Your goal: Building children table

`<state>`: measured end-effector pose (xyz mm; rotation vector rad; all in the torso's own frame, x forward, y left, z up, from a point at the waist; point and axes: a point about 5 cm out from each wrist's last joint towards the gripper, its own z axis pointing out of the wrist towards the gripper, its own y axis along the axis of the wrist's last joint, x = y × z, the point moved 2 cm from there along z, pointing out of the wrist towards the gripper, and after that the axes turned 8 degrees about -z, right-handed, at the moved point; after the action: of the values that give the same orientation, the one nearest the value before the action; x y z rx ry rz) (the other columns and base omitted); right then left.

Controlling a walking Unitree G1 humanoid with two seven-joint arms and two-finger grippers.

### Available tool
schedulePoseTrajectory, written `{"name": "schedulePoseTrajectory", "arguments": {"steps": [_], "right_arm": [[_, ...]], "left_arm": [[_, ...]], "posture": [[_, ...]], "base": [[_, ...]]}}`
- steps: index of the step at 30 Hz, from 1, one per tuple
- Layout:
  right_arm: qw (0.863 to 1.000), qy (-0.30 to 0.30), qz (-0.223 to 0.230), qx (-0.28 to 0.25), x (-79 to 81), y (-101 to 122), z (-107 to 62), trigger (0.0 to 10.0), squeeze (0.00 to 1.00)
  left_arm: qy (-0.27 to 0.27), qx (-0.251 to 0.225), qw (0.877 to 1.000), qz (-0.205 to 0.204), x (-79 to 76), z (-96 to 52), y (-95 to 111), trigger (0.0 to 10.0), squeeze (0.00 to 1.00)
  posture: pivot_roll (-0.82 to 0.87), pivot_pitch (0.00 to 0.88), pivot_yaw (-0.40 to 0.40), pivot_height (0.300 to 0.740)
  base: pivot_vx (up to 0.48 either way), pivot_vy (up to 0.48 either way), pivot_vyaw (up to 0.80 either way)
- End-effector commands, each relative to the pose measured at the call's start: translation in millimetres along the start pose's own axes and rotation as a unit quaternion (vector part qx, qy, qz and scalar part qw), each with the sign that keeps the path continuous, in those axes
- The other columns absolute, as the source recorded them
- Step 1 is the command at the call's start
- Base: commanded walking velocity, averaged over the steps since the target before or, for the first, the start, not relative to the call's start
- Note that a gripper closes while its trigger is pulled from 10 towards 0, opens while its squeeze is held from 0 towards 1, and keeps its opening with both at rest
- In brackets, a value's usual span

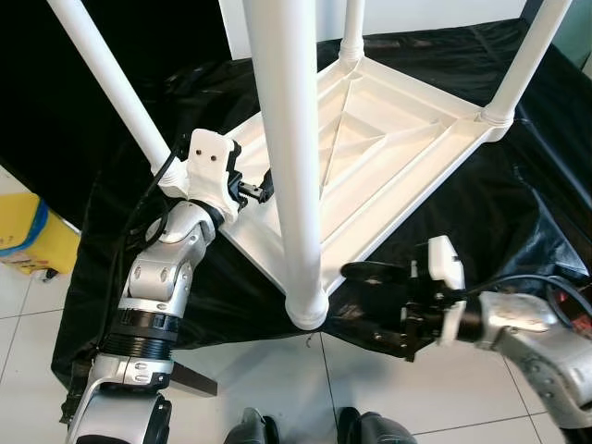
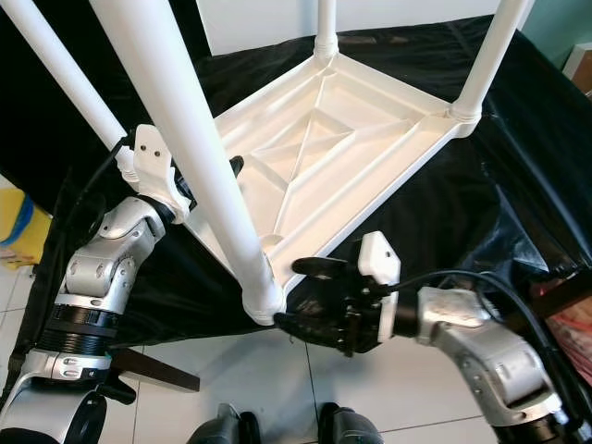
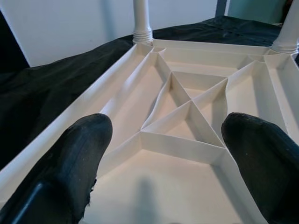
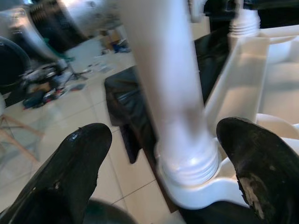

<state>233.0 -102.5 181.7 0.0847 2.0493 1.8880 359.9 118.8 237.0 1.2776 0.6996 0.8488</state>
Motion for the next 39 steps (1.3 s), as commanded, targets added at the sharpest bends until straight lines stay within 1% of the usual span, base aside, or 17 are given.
{"name": "schedulePoseTrajectory", "arguments": {"steps": [1, 2, 5, 8, 9, 12, 13, 15, 16, 18, 19, 23, 31, 33, 34, 38, 39], "right_arm": [[1.0, -0.002, 0.001, 0.004, 1.7, -3.8, 4.1, 10.0, 0.0], [1.0, -0.002, 0.001, 0.004, 1.7, -3.8, 4.1, 10.0, 0.0], [0.999, -0.033, 0.004, -0.018, -0.2, -11.1, 25.9, 10.0, 0.0], [0.999, -0.033, 0.004, -0.018, -0.2, -11.1, 25.9, 10.0, 0.0], [0.998, -0.053, 0.005, -0.031, -3.6, -10.8, 33.6, 10.0, 0.0], [0.998, -0.053, 0.005, -0.031, -3.6, -10.8, 33.6, 10.0, 0.0], [0.997, -0.073, -0.004, -0.039, -8.5, -10.8, 41.4, 10.0, 0.0], [0.997, -0.073, -0.004, -0.039, -8.5, -10.8, 41.4, 10.0, 0.0], [0.995, -0.088, -0.016, -0.041, -12.5, -12.1, 49.1, 2.7, 0.0], [0.995, -0.088, -0.016, -0.041, -12.5, -12.1, 49.1, 2.7, 0.0], [0.994, -0.097, -0.028, -0.038, -15.3, -14.3, 54.0, 0.0, 0.0], [0.992, -0.111, -0.046, -0.028, -20.2, -19.2, 54.9, 0.0, 0.0], [0.983, -0.176, -0.054, 0.005, -36.7, -31.9, 29.5, 0.0, 0.0], [0.974, -0.221, -0.05, 0.019, -40.8, -38.8, 19.1, 0.0, 0.0], [0.974, -0.221, -0.05, 0.019, -40.8, -38.8, 19.1, 0.0, 0.0], [0.955, -0.288, -0.043, 0.047, -42.3, -51.2, 2.4, 0.0, 0.0], [0.955, -0.288, -0.043, 0.047, -42.3, -51.2, 2.4, 0.0, 0.0]], "left_arm": [[-0.037, 0.005, 0.999, 0.011, -2.3, -1.4, 0.5, 10.0, 0.0], [-0.037, 0.005, 0.999, 0.011, -2.3, -1.4, 0.5, 10.0, 0.0], [-0.027, 0.002, 1.0, 0.013, 1.7, -3.8, 1.8, 10.0, 0.0], [-0.027, 0.002, 1.0, 0.013, 1.7, -3.8, 1.8, 10.0, 0.0], [-0.025, 0.001, 1.0, 0.013, 2.4, -3.9, 1.7, 10.0, 0.0], [-0.025, 0.001, 1.0, 0.013, 2.4, -3.9, 1.7, 10.0, 0.0], [-0.024, -0.001, 1.0, 0.011, 1.8, -3.3, 1.5, 10.0, 0.0], [-0.024, -0.001, 1.0, 0.011, 1.8, -3.3, 1.5, 10.0, 0.0], [-0.024, -0.002, 1.0, 0.009, 0.7, -2.4, 0.9, 10.0, 0.0], [-0.024, -0.002, 1.0, 0.009, 0.7, -2.4, 0.9, 10.0, 0.0], [-0.024, -0.004, 1.0, 0.007, -0.3, -1.5, 0.2, 10.0, 0.0], [-0.025, -0.006, 1.0, 0.004, -1.6, -0.1, -0.5, 10.0, 0.0], [-0.038, -0.015, 0.999, -0.015, -9.3, 3.5, -0.7, 10.0, 0.0], [-0.045, -0.014, 0.999, -0.021, -13.9, 5.0, -3.1, 10.0, 0.0], [-0.045, -0.014, 0.999, -0.021, -13.9, 5.0, -3.1, 10.0, 0.0], [-0.057, -0.011, 0.998, -0.028, -20.2, 7.8, -6.4, 10.0, 0.0], [-0.057, -0.011, 0.998, -0.028, -20.2, 7.8, -6.4, 10.0, 0.0]], "posture": [[-0.07, 0.135, 0.044, 0.74], [-0.07, 0.135, 0.044, 0.74], [-0.05, 0.126, 0.028, 0.74], [-0.05, 0.126, 0.028, 0.74], [-0.05, 0.122, 0.025, 0.74], [-0.05, 0.122, 0.025, 0.74], [-0.05, 0.115, 0.021, 0.74], [-0.05, 0.115, 0.021, 0.74], [-0.06, 0.109, 0.02, 0.74], [-0.06, 0.109, 0.02, 0.74], [-0.07, 0.106, 0.019, 0.74], [-0.08, 0.104, 0.02, 0.74], [-0.11, 0.108, 0.021, 0.74], [-0.13, 0.114, 0.026, 0.74], [-0.13, 0.114, 0.026, 0.74], [-0.15, 0.126, 0.035, 0.74], [-0.15, 0.126, 0.035, 0.74]], "base": [[0.0, 0.0, 0.0], [0.0, 0.0, 0.0], [0.0, 0.0, 0.0], [0.0, 0.0, 0.0], [0.0, 0.0, 0.0], [0.0, 0.0, 0.0], [0.0, 0.0, 0.0], [0.0, 0.0, 0.0], [0.0, 0.0, 0.0], [0.0, 0.0, 0.0], [0.0, 0.0, 0.0], [0.0, 0.0, 0.0], [0.0, 0.0, 0.0], [0.0, 0.0, 0.0], [0.0, 0.0, 0.0], [0.0, 0.0, 0.0], [0.0, 0.0, 0.0]]}}
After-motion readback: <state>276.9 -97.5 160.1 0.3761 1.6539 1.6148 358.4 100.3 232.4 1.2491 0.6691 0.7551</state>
